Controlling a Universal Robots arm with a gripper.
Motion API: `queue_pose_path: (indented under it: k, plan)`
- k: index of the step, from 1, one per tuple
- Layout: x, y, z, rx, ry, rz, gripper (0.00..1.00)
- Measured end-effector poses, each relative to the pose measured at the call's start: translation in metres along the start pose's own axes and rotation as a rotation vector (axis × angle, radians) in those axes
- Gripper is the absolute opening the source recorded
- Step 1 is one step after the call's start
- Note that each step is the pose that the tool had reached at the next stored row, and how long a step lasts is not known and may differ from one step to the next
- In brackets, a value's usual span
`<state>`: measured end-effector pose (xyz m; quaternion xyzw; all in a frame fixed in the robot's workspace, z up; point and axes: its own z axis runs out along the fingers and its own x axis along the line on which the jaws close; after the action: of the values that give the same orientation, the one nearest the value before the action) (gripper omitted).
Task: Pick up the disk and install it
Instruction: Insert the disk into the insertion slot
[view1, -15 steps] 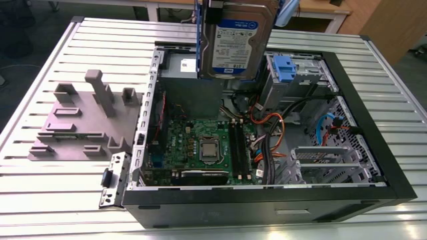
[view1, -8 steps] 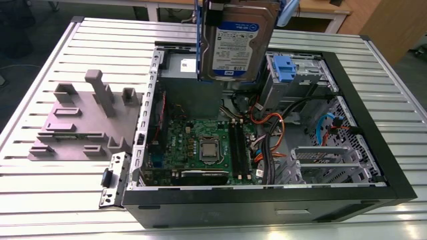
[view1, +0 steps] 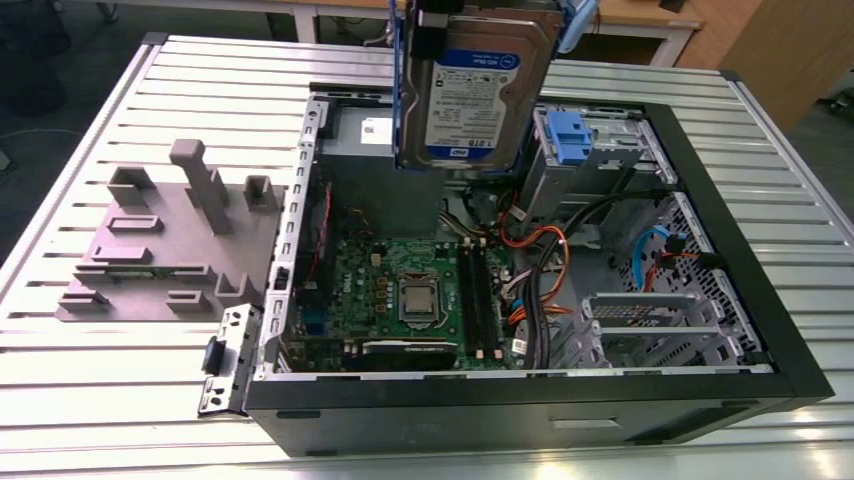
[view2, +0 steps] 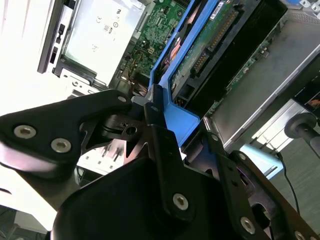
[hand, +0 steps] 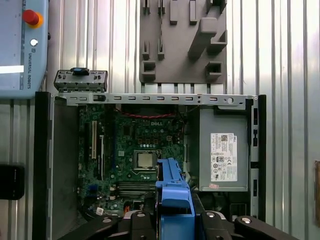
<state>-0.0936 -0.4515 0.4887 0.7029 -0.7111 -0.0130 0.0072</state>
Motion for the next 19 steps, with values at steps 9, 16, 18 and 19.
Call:
queue_pose_path:
  k: [9,16,18,19]
  plan:
    - [0.0024,0.0,0.0,0.0,0.0,0.0,0.36]
    - [0.0066,-0.0001,-0.0001,0.0,0.0,0.0,0.36]
    - [0.0081,-0.0001,-0.0001,0.0,0.0,0.0,0.36]
    - [0.0086,-0.0001,-0.0001,0.0,0.0,0.0,0.36]
